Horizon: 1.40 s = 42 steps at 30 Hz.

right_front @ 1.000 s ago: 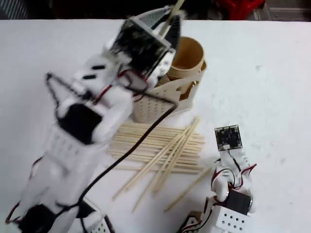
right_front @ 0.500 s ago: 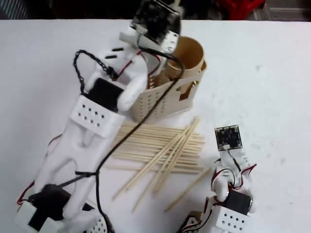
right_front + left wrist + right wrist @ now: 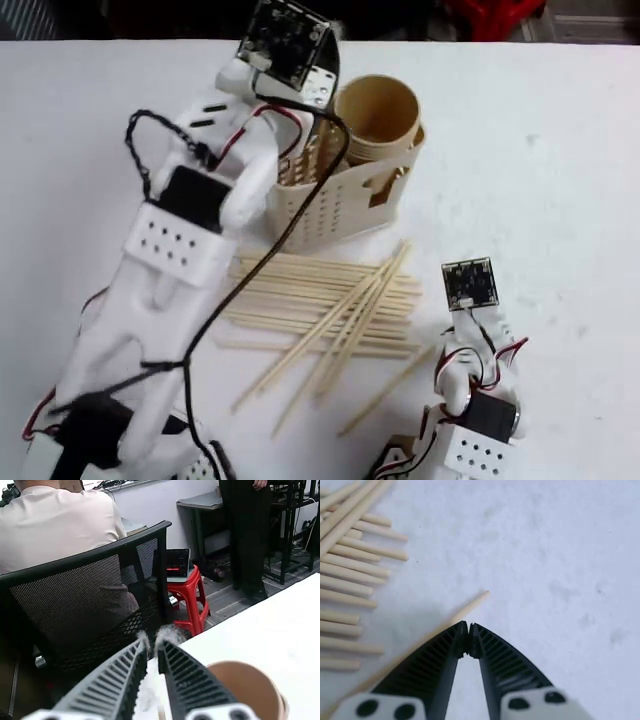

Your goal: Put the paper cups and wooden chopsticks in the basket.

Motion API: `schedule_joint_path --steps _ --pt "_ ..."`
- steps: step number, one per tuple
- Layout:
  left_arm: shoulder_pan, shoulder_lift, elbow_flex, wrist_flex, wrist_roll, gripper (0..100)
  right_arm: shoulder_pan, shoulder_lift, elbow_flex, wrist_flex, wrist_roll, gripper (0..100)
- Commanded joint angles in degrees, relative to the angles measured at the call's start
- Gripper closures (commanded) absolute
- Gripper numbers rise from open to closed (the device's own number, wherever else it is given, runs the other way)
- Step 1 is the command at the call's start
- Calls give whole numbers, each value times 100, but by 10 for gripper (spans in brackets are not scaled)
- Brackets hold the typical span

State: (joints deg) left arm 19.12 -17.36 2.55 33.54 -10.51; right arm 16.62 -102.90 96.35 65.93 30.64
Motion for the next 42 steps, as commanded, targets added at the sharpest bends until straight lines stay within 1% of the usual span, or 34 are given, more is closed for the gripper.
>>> schedule_joint_path --steps 1,7,9,11,15,18,20,23,25,27,30,32,34,36,40,42 --pt "-40 -532 -62 308 79 936 48 -40 44 -92 -62 981" --pt "-48 -1095 -62 1222 44 936 48 -40 44 -92 -62 981" --pt "-22 -1288 -62 1811 35 936 48 -40 44 -92 -62 981" --pt "4 -1490 -62 2567 35 936 48 -40 44 -92 -62 981" --pt "215 -1736 -62 3921 -18 936 48 -40 44 -92 -62 981" --pt "541 -1754 -44 4712 -571 936 48 -40 44 -92 -62 981" --pt "857 -1701 202 5055 -932 936 48 -40 44 -92 -62 981" --pt "1385 -1578 1081 5002 -1116 932 48 -40 44 -92 -62 981" --pt "1631 -1473 1829 4695 -1125 932 48 -40 44 -92 -62 981" --pt "1789 -1332 2576 4105 -1204 932 48 -40 44 -92 -62 981" --pt "1807 -1059 3534 2892 -1644 931 48 -40 44 -92 -62 981" --pt "1780 -796 3903 2198 -1609 931 48 -40 44 -92 -62 981" --pt "1710 -400 4009 1802 -1477 931 48 -40 44 -92 -62 981" --pt "1596 40 3771 1793 -1371 924 48 -40 44 -92 -62 981" --pt "1411 752 3305 1793 -1319 850 48 -40 44 -92 -62 981" --pt "1393 822 3253 1785 -1081 859 48 -40 44 -92 -62 981"
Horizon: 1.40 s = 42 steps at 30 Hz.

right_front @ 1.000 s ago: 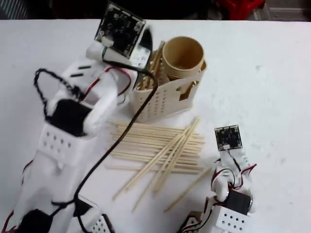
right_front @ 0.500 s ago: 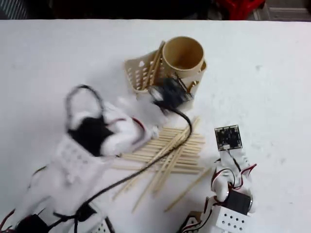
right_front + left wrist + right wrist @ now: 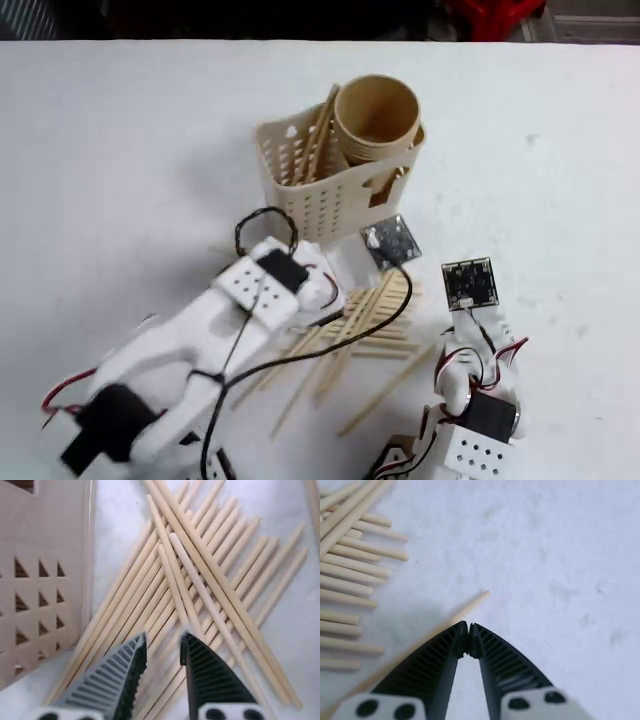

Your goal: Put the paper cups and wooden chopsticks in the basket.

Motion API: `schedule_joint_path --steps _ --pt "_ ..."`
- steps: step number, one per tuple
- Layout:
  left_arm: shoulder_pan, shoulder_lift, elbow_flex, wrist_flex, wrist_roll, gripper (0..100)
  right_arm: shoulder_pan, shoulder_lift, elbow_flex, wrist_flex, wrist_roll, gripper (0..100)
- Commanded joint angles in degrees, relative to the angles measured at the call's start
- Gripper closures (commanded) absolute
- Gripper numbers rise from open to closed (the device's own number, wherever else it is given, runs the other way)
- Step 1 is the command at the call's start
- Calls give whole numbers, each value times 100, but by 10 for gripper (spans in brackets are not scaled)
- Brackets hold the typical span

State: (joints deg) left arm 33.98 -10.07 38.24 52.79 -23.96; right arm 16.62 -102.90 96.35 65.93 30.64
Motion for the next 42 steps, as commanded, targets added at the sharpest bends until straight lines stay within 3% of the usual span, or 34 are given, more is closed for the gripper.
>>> schedule_joint_path --steps 1,10,16,33,42 --pt "-84 92 -325 -132 334 865 48 -40 44 -92 -62 981" --pt "-92 136 -299 70 413 868 48 -40 44 -92 -62 981" --pt "-171 154 -290 35 844 865 48 -40 44 -92 -62 981" --pt "-374 655 -510 -114 835 863 48 -40 44 -92 -62 981" --pt "-48 681 -774 484 1081 806 48 -40 44 -92 -62 981"
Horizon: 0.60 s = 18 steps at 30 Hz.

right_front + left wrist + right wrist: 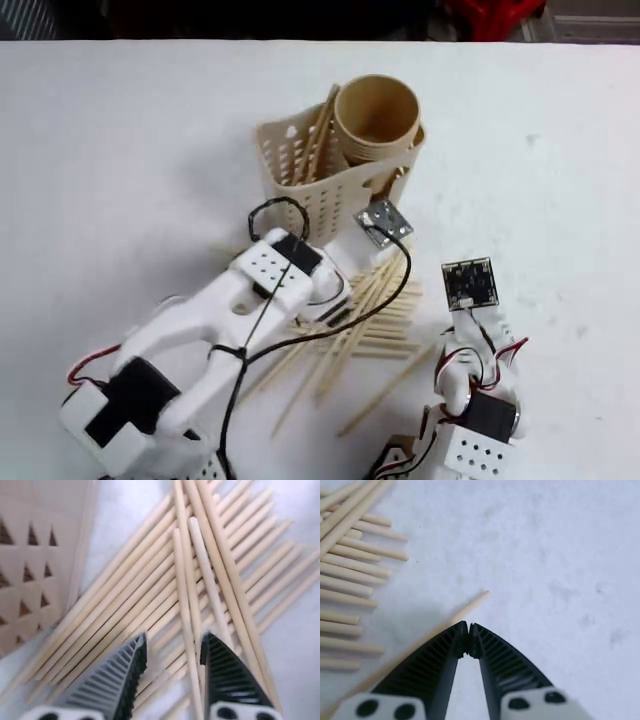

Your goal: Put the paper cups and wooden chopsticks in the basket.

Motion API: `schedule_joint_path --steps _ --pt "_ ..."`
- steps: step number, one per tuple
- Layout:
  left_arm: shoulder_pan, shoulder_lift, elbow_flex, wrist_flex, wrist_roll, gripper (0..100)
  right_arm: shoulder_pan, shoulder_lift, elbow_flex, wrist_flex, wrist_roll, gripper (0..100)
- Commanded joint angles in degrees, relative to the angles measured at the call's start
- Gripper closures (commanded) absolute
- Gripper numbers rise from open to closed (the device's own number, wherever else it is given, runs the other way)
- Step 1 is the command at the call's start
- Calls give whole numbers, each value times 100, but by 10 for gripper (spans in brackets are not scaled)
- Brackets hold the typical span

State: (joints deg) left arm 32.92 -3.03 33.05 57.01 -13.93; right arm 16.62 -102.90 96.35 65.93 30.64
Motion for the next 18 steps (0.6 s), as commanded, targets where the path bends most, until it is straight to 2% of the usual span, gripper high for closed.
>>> schedule_joint_path --steps 1,8,18 --pt "66 -31 -255 62 79 806 48 -40 44 -92 -62 981" --pt "127 154 9 -536 88 824 48 -40 44 -92 -62 981" --pt "127 1103 -475 -510 88 836 48 -40 44 -92 -62 981"
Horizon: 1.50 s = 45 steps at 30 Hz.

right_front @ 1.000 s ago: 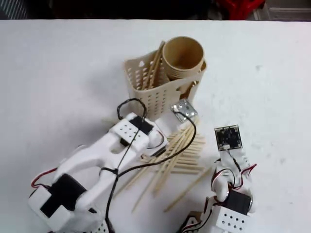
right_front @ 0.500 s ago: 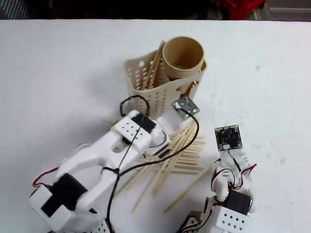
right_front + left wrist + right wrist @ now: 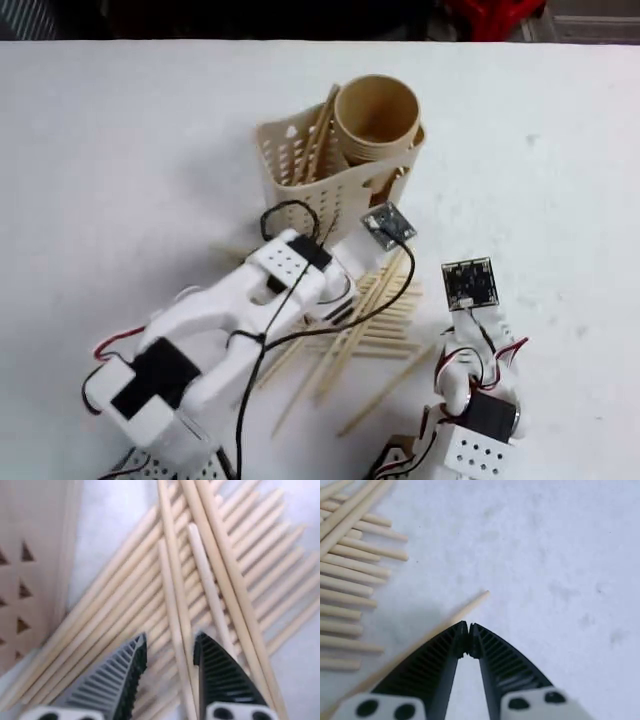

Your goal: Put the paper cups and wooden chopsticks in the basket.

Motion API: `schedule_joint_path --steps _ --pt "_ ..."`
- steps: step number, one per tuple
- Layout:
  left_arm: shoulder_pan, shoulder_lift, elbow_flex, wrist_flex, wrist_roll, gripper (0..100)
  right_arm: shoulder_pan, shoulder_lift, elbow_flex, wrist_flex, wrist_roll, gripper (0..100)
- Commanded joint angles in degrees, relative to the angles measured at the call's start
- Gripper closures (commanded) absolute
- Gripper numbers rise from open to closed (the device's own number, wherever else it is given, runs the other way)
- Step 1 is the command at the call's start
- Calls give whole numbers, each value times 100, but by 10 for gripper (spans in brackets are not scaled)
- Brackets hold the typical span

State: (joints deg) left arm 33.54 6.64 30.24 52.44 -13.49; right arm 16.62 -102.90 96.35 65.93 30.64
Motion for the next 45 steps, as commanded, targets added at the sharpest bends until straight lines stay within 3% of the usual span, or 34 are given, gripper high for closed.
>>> schedule_joint_path --steps 1,6,18,24,38,45 --pt "66 180 -220 -53 44 841 48 -40 44 -92 -62 981" --pt "22 224 -299 -53 44 949 48 -40 44 -92 -62 981" --pt "-22 -207 -255 -26 -246 978 48 -40 44 -92 -62 981" --pt "-22 -1007 -220 413 -255 978 48 -40 44 -92 -62 981" --pt "-22 -3987 949 457 -246 979 48 -40 44 -92 -62 981" --pt "-40 -4901 -229 1046 -246 979 48 -40 44 -92 -62 981"
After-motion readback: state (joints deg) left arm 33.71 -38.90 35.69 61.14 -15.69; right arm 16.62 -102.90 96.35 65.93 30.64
